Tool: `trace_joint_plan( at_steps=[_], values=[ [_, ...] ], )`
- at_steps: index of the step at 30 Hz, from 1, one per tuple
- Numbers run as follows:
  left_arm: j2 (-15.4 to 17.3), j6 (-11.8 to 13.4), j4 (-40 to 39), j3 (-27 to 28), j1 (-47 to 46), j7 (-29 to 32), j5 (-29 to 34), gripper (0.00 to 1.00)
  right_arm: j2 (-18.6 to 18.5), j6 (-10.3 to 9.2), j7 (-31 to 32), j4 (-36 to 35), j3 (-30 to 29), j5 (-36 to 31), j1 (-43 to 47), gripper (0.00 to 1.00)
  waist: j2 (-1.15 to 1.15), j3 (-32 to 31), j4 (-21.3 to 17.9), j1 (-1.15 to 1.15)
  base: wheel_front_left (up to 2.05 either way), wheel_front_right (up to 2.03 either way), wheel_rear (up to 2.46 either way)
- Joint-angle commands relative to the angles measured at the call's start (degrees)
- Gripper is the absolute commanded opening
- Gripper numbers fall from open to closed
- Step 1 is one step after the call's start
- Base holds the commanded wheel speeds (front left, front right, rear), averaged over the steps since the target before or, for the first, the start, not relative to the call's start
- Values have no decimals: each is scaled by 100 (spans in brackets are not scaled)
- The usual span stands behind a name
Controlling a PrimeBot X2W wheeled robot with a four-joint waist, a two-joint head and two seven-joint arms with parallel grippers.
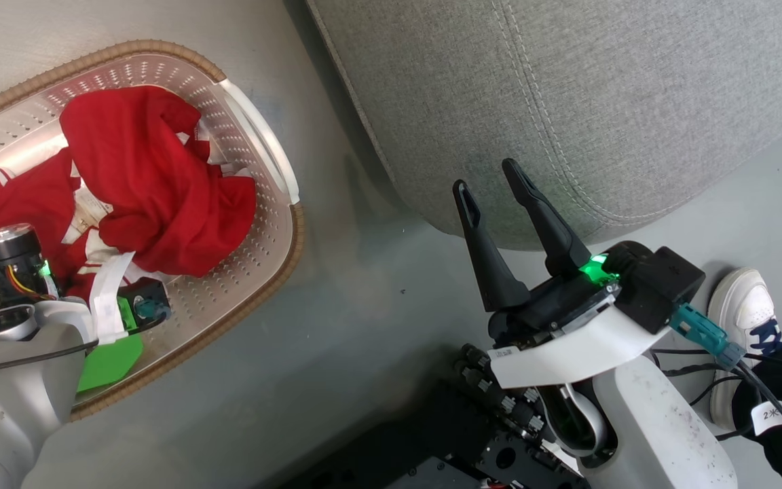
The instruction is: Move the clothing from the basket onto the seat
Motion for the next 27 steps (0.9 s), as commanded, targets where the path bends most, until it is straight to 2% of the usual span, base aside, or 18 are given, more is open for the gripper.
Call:
trace_joint_plan(
  at_steps=[1, 5, 8, 12, 21, 23, 27],
  values=[
    [53, 15, 2, -3, -102, 0, -12, 0, 1, -2, -18, 3, -18, 43, -61, 100, 0, -14, -4, 0, 0, 0, 0],
    [149, 15, 3, -1, -188, -30, -99, 0, 1, -2, -18, 34, -5, 62, -133, 100, 0, -101, -30, 0, 0, 0, 0],
    [95, 15, 1, -2, -234, -126, -60, 0, 0, -2, -18, 62, -85, 29, -135, 100, 0, -248, 43, 0, 0, 0, 0],
    [-24, 15, -1, -2, -275, -361, -137, 0, -1, -2, -18, 129, -227, -66, -145, 100, 0, -557, 218, 0, 0, 0, 0],
    [-443, 15, -74, 38, -150, -949, -739, 0, -7, -2, -17, 342, -642, -466, 70, 100, 0, -1613, 817, 0, 0, 0, 0],
    [-547, 79, -74, 173, -23, -1084, -929, 0, -6, -2, -18, 395, -724, -592, 131, 100, 0, -1889, 979, 0, 0, 0, 0],
    [-695, 365, -110, 443, 192, -1533, -1253, 0, -9, -2, -18, 487, -824, -811, 285, 100, 0, -2414, 1251, 0, 0, 0, 0]
  ],
)
